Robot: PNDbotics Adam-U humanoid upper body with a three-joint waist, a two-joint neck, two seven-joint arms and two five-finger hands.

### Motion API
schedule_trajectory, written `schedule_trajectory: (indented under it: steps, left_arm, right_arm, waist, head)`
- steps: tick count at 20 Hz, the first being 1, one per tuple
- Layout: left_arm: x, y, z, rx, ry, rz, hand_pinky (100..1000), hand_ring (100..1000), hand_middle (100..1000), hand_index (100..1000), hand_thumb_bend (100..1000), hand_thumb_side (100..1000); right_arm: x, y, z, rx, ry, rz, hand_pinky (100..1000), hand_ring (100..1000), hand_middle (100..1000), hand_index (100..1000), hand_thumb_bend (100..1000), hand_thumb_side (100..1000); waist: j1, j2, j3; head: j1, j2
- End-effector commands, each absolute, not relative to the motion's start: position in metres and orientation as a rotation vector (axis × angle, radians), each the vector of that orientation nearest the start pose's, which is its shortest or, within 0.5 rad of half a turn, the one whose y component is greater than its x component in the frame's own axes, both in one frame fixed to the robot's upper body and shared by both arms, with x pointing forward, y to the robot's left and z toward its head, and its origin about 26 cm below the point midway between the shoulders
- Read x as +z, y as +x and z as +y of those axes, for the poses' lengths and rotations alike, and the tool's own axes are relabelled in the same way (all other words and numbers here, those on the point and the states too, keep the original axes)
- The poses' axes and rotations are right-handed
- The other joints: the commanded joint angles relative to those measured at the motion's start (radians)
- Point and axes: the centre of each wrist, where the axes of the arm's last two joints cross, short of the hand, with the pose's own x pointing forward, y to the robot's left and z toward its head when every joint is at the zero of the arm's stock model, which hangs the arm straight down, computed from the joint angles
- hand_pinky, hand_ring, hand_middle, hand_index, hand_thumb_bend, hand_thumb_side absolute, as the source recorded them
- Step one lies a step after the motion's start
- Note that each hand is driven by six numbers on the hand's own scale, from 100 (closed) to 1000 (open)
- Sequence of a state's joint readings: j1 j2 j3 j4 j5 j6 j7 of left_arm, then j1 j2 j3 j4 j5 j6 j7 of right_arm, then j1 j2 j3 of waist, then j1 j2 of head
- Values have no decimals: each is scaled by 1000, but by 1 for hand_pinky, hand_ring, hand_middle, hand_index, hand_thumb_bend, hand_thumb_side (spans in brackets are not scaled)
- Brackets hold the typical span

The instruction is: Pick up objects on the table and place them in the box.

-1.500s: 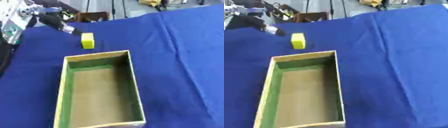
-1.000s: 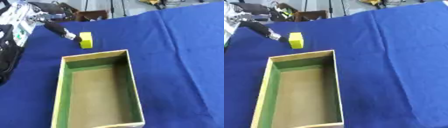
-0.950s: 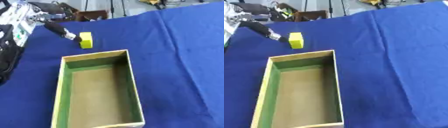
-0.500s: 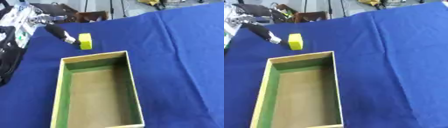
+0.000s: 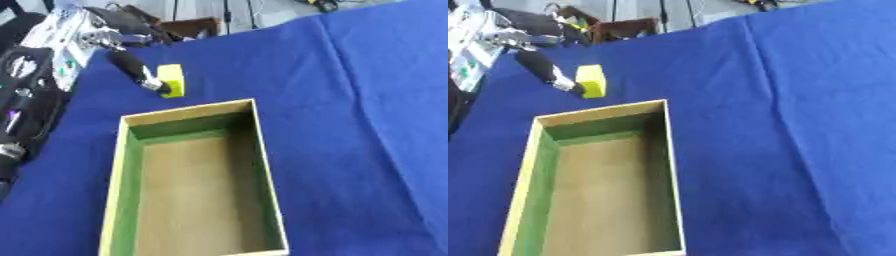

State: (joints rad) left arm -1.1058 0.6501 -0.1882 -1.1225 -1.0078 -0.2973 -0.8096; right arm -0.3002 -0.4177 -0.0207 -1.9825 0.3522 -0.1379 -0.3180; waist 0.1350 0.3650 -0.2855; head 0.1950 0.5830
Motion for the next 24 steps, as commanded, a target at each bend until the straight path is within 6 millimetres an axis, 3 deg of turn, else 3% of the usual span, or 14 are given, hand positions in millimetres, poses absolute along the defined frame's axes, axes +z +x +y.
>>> schedule_trajectory:
  steps: [1, 10, 24]
  left_arm:
    - [361, 446, 302, -1893, 1142, -1013, 756, 857, 965, 1000, 573, 773]
    - [359, 449, 307, -1862, 1114, -963, 752, 854, 961, 1000, 529, 733]
    - [356, 451, 316, -1830, 1120, -920, 744, 845, 941, 1000, 401, 683]
  right_arm:
    - [217, 299, -280, 344, -795, -2498, 541, 629, 592, 873, 303, 782]
    - [219, 299, -279, 349, -803, -2504, 542, 628, 590, 871, 325, 777]
    - [219, 300, -277, 351, -806, -2504, 543, 627, 585, 869, 342, 786]
  waist:
    - [-2, -14, -4]
    - [14, 10, -25]
    - [15, 34, -39]
  head:
    - [12, -11]
    - [24, -30]
    - [36, -50]
